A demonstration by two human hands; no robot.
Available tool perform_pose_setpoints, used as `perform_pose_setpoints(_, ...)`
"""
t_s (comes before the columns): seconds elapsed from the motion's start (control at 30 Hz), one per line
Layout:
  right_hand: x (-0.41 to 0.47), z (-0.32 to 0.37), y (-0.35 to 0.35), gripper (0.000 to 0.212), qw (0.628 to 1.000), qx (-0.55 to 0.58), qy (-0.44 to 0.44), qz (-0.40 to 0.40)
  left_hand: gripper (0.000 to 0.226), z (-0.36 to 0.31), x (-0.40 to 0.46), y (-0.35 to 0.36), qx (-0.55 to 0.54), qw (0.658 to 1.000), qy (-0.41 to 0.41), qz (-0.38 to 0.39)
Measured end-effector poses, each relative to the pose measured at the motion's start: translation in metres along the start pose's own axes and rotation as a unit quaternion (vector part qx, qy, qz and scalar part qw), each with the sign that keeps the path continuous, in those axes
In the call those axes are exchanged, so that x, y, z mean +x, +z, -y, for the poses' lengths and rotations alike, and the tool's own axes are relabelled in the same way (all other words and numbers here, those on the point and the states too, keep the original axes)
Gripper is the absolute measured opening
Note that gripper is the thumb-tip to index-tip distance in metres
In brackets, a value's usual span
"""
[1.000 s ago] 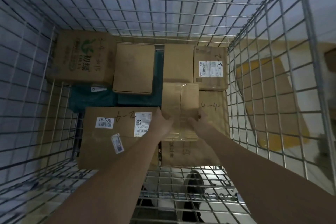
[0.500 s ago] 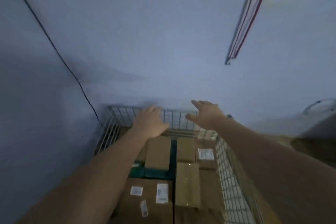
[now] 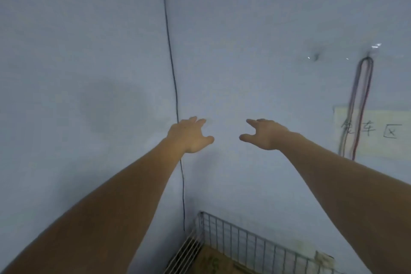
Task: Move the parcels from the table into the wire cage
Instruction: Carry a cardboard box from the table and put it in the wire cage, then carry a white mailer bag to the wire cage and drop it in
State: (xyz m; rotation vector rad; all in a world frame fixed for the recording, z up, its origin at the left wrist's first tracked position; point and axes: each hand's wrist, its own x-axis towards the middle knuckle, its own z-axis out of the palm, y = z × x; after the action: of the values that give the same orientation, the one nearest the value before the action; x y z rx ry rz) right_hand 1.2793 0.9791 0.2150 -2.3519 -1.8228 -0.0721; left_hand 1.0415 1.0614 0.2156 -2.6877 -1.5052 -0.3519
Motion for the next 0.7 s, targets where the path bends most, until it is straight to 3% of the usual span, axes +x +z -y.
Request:
perform_pose_setpoints(0.17, -0.004, 0.127, -0.016, 0.086, 0.984, 0.013, -0.177, 0.009, 0.085, 0.072, -0.115, -0.045, 0.053, 0.985, -0.165, -0.024)
perform_pose_setpoints(0.3, -0.062, 0.261, -0.017, 0.084, 0.937, 0.047, -0.345, 0.025, 0.085, 0.13, -0.256, -0.081, 0.09, 0.94, -0.327, -0.029)
perform_pose_setpoints(0.5, -0.234, 0.438, -0.017, 0.083, 0.828, 0.077, -0.553, 0.051, 0.085, 0.155, -0.513, -0.138, 0.143, 0.83, -0.538, -0.036)
perform_pose_setpoints(0.7, -0.468, 0.55, -0.026, 0.083, 0.691, 0.094, -0.711, 0.085, 0.086, 0.094, -0.775, -0.185, 0.181, 0.688, -0.702, -0.027)
